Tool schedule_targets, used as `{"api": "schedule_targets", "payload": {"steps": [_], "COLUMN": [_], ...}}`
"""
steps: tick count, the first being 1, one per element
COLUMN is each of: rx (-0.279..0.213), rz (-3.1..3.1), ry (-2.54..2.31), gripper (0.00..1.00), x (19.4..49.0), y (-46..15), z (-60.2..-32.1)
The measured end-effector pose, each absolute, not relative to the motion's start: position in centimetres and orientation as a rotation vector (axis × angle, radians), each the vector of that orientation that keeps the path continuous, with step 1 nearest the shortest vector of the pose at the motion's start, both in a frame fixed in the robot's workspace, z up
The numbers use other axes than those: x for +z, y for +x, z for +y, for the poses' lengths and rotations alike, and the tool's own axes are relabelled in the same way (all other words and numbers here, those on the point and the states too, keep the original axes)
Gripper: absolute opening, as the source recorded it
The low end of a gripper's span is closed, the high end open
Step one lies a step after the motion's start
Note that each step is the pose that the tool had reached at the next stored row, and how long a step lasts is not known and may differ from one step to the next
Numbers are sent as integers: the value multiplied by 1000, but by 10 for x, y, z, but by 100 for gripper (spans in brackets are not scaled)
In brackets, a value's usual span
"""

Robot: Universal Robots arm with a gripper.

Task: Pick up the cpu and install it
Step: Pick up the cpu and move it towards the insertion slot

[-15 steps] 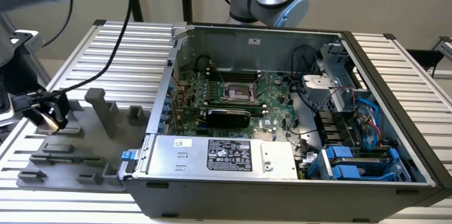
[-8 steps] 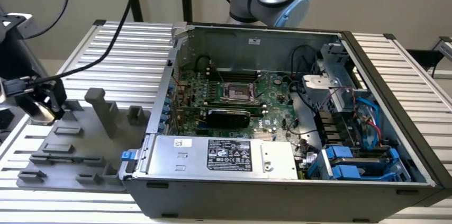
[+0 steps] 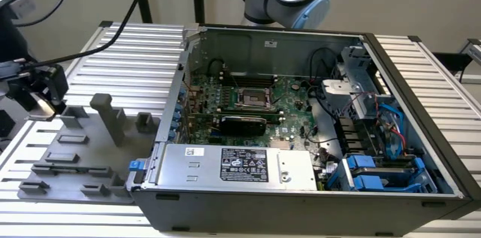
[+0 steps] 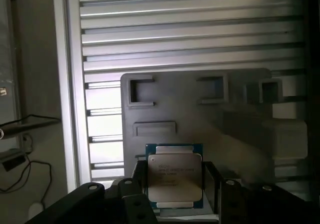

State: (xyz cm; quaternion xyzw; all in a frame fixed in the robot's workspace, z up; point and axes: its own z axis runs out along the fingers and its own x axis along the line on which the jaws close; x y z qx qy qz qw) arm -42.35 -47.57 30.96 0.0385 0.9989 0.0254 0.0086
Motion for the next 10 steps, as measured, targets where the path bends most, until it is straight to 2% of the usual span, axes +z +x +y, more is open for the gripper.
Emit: {"api": "schedule_targets", "payload": {"steps": [10], "rx": [95], "rz": [3125], "ry": [83], "gripper": [55], "x": [355], "y": [-399], "z": [-476]}}
